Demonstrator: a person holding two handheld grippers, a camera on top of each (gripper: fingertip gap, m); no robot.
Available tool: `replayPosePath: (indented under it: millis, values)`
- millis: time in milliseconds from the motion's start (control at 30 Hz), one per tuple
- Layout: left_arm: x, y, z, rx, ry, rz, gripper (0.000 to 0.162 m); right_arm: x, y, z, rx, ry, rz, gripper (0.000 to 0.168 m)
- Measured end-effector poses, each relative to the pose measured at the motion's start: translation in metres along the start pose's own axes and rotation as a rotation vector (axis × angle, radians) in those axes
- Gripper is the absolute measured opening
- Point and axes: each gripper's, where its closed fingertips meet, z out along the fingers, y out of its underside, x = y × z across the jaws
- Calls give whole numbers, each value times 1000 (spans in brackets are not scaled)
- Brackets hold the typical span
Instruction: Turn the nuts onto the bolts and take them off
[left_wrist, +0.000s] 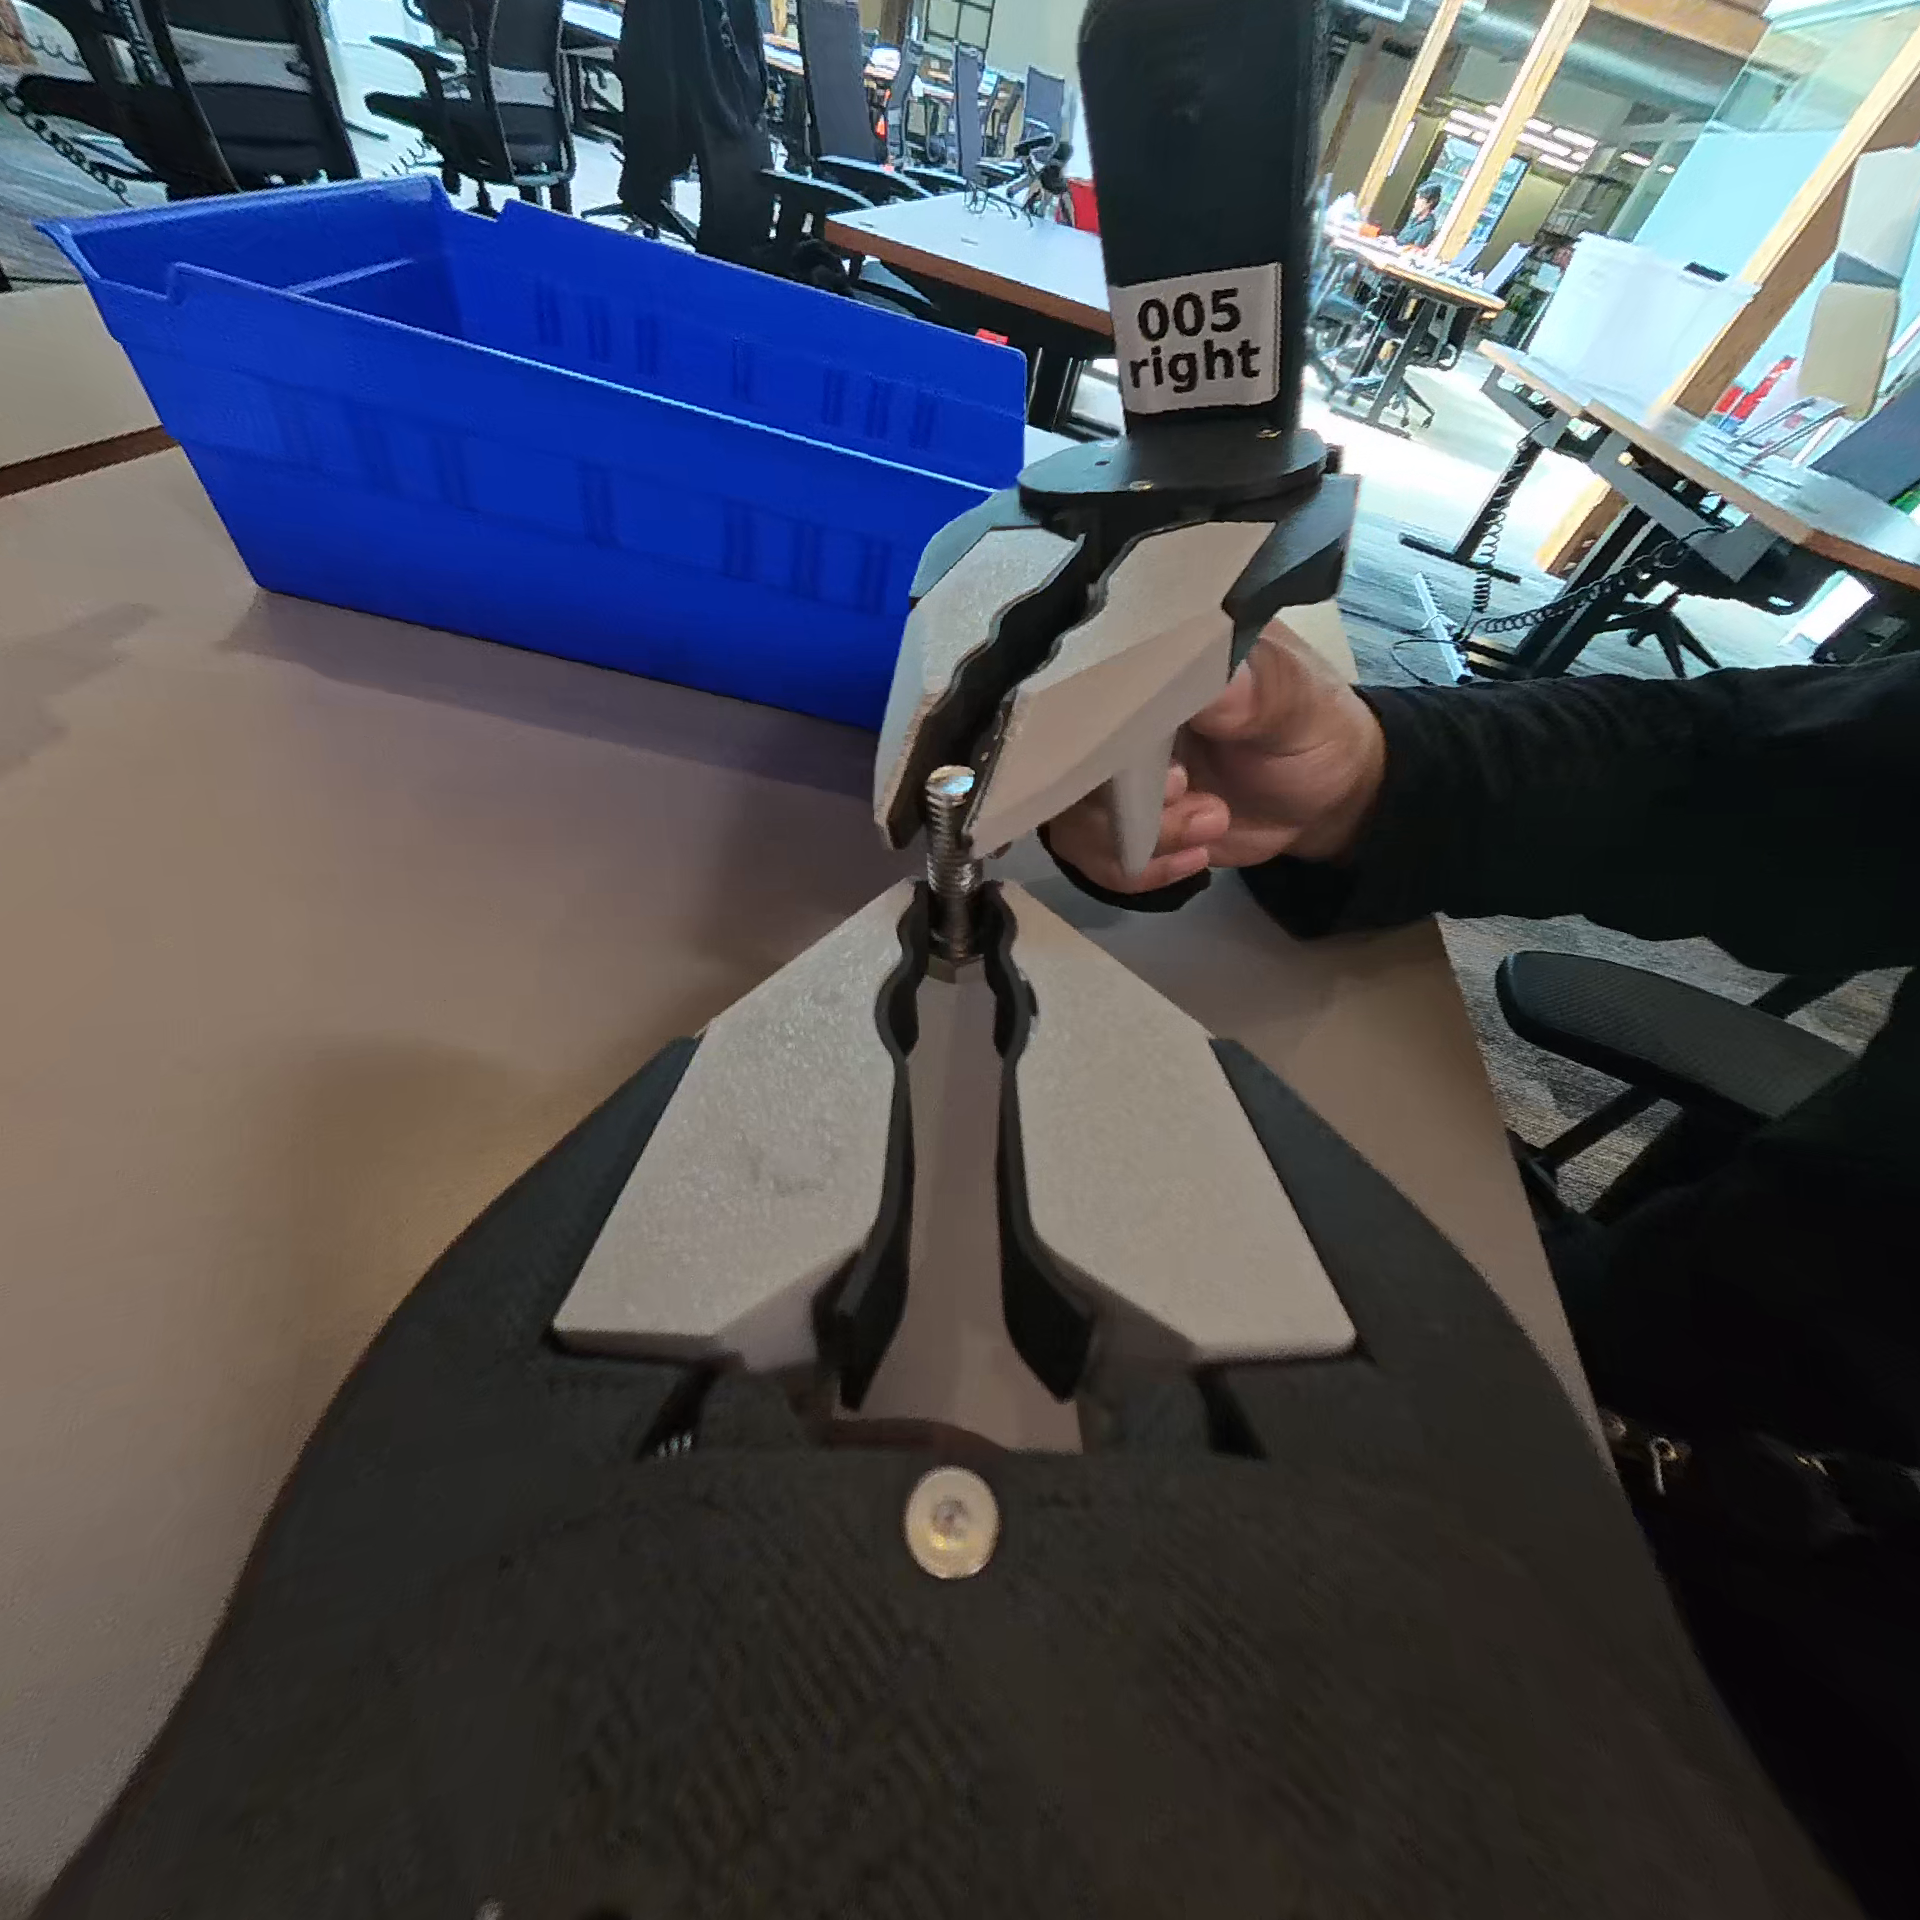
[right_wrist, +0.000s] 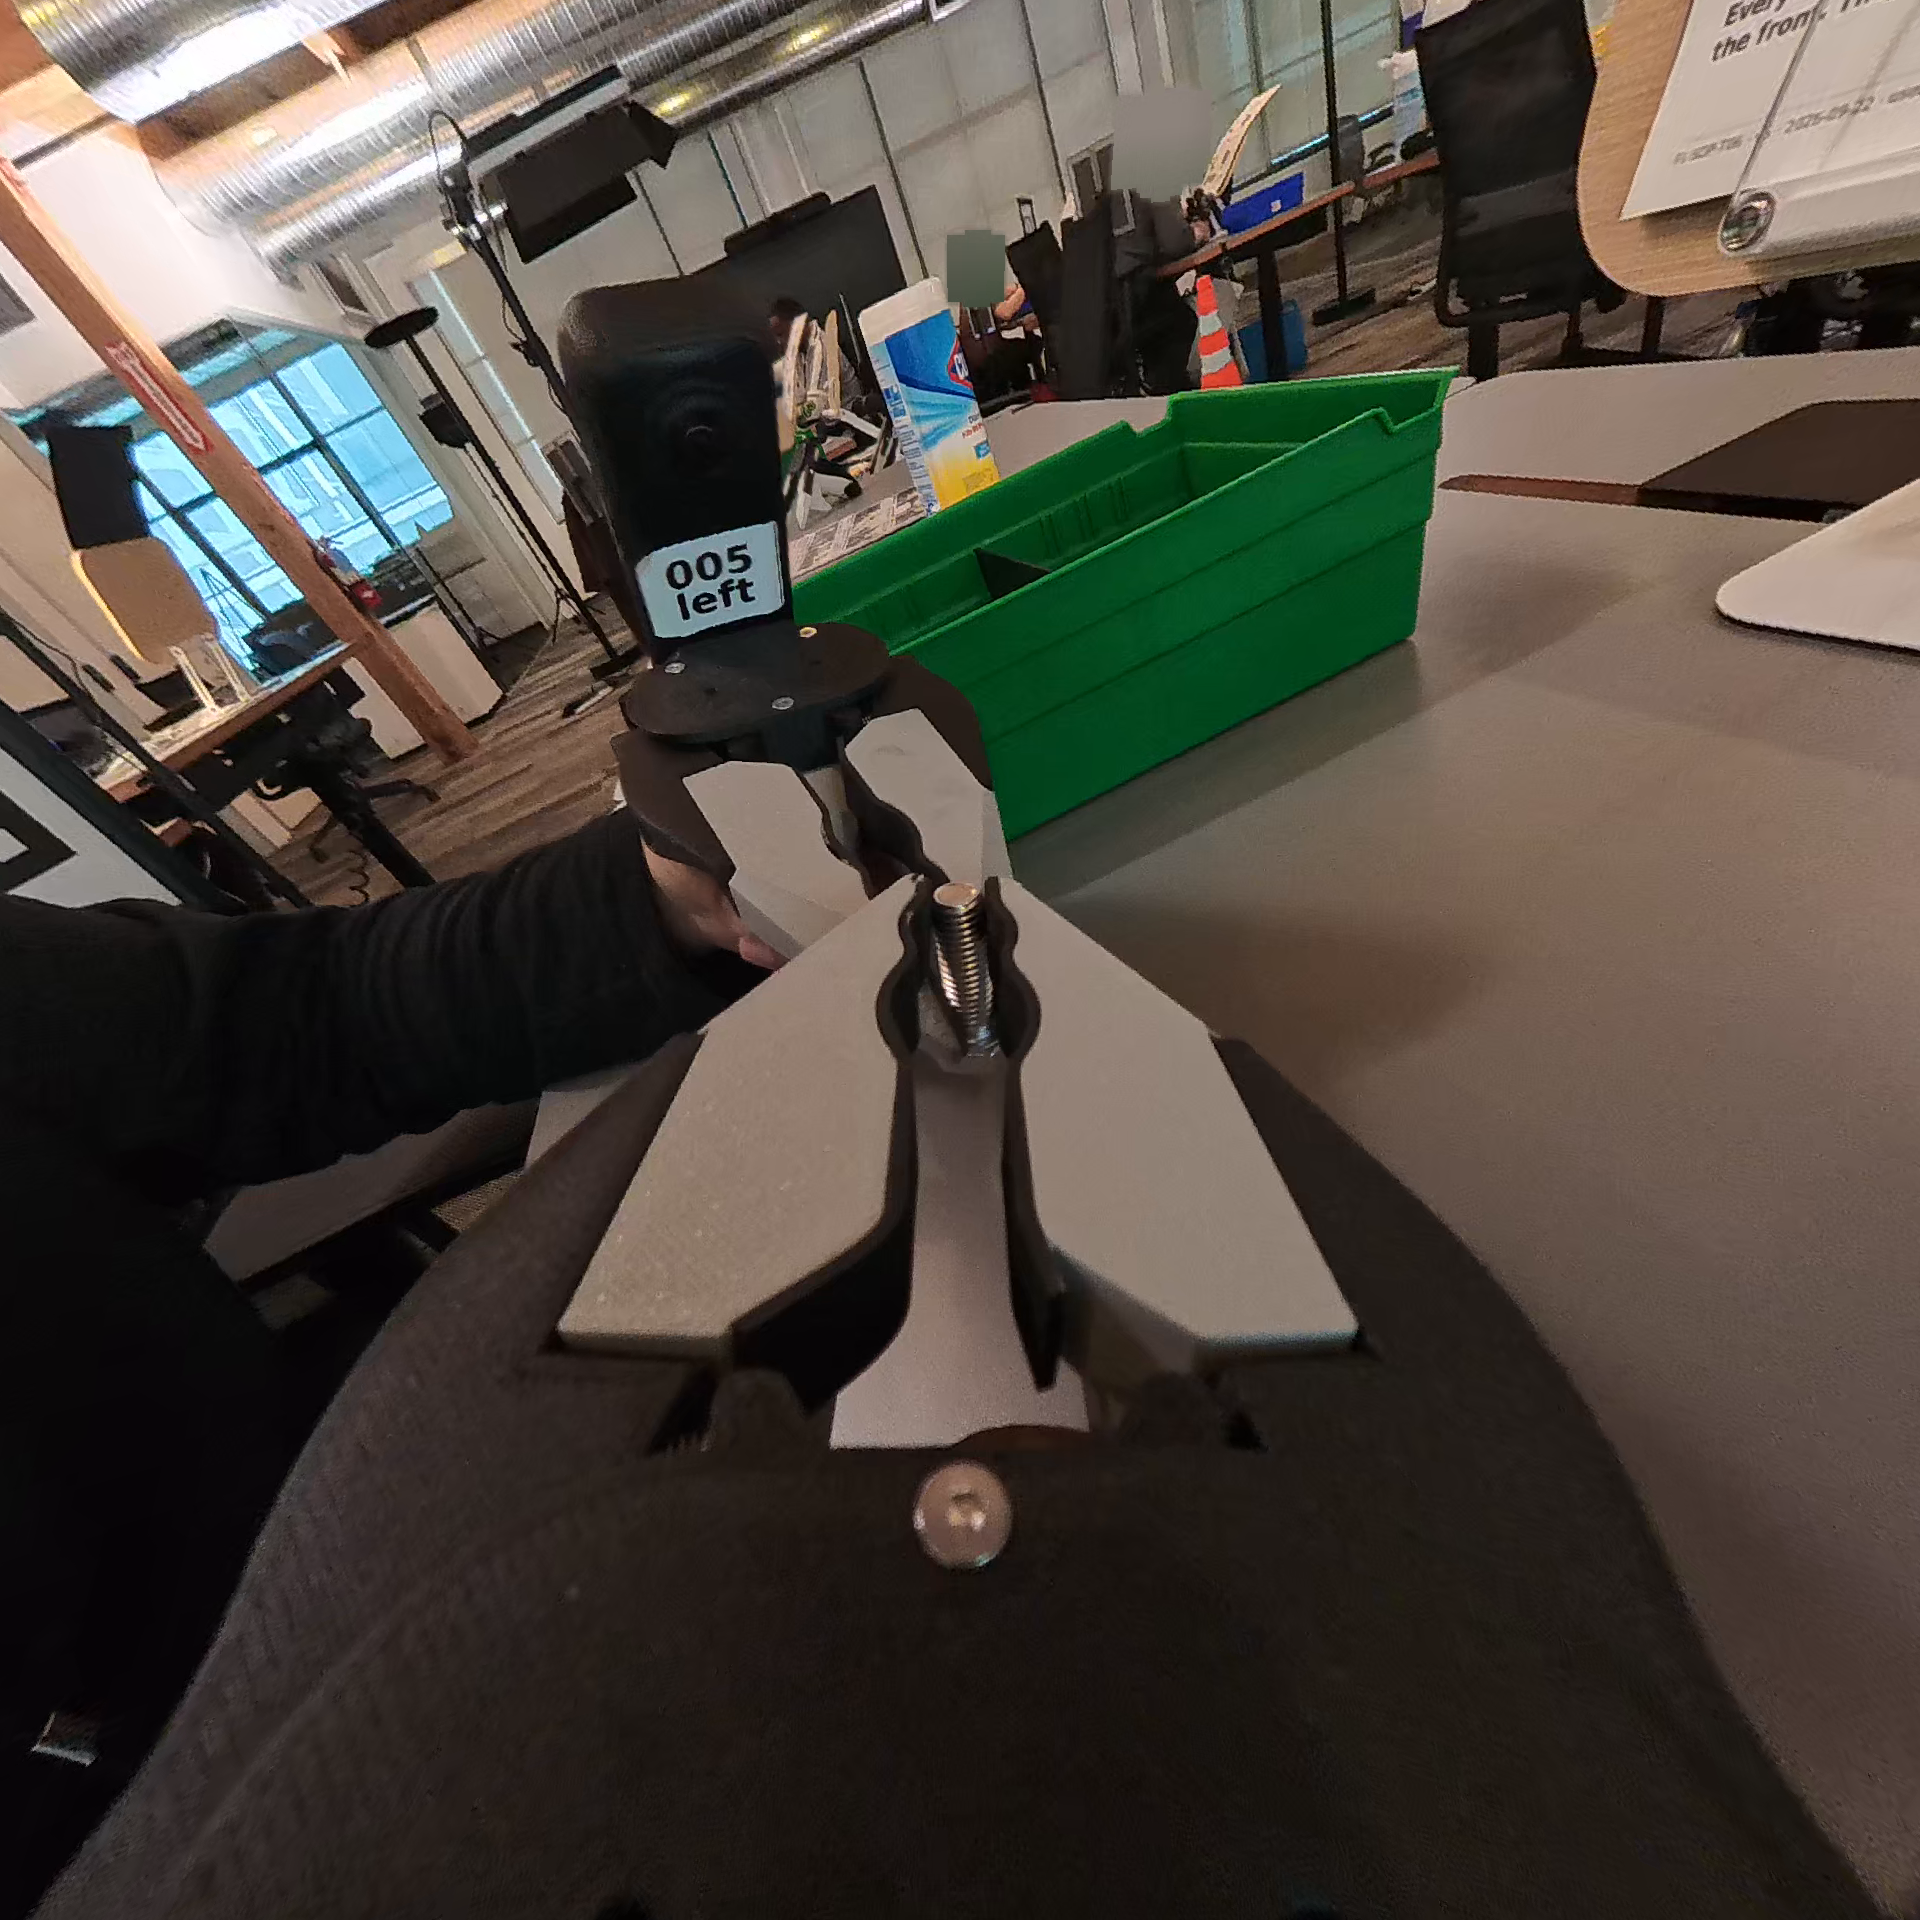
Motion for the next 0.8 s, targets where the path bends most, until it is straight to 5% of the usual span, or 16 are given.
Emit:
replayPosePath:
  millis: [267,433,533,800]
  values:
    - [-16,-12,-16,49,-86,76,6,11,-11,-13,67,35,5,21]
    - [-29,-35,-36,186,-155,84,6,24,38,0,-217,80,-40,37]
    - [-28,-33,-38,171,-126,85,6,27,64,9,-368,82,-77,33]
    - [-45,-27,-38,149,-220,61,6,41,85,33,-502,277,-76,42]
